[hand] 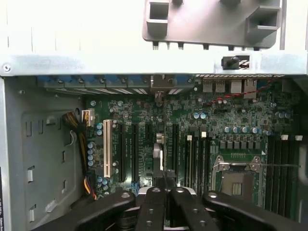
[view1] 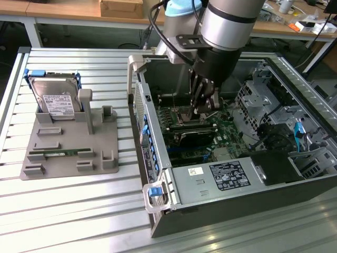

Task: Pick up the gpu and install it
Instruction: 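Insert the gpu into the slot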

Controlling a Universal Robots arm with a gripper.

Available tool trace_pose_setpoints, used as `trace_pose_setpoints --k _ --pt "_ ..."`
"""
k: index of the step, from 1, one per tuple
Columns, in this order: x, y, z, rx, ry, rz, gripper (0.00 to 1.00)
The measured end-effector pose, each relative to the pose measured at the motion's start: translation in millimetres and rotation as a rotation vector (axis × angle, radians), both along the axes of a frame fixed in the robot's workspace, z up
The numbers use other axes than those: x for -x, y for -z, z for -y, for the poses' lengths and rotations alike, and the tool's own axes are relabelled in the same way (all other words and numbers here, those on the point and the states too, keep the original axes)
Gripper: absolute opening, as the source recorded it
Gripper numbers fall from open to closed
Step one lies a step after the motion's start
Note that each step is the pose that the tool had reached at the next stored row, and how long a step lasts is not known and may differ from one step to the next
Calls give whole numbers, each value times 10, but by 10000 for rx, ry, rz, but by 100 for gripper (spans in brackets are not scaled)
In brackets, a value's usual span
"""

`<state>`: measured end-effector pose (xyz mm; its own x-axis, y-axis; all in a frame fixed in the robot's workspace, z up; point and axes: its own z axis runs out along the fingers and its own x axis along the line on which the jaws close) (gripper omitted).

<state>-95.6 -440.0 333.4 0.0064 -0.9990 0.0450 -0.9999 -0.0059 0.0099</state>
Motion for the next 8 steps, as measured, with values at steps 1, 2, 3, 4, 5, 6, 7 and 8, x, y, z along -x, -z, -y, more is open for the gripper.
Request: trace_pose_setpoints --k 1,2,3,4,5,6,7,8 --pt "-1 -26 0 -1 1 0 11" --pt "-3 -31 0 -2 0 1 11" --pt "-3 -31 0 -4 0 2 11" --pt "-3 -32 0 -2 -1 1 11" --pt "-3 -33 0 -1 -1 0 11" --pt "-3 -33 0 -1 -1 1 11" --pt "-3 -34 0 -1 0 1 11" --pt "-6 -35 0 1 -1 0 11"
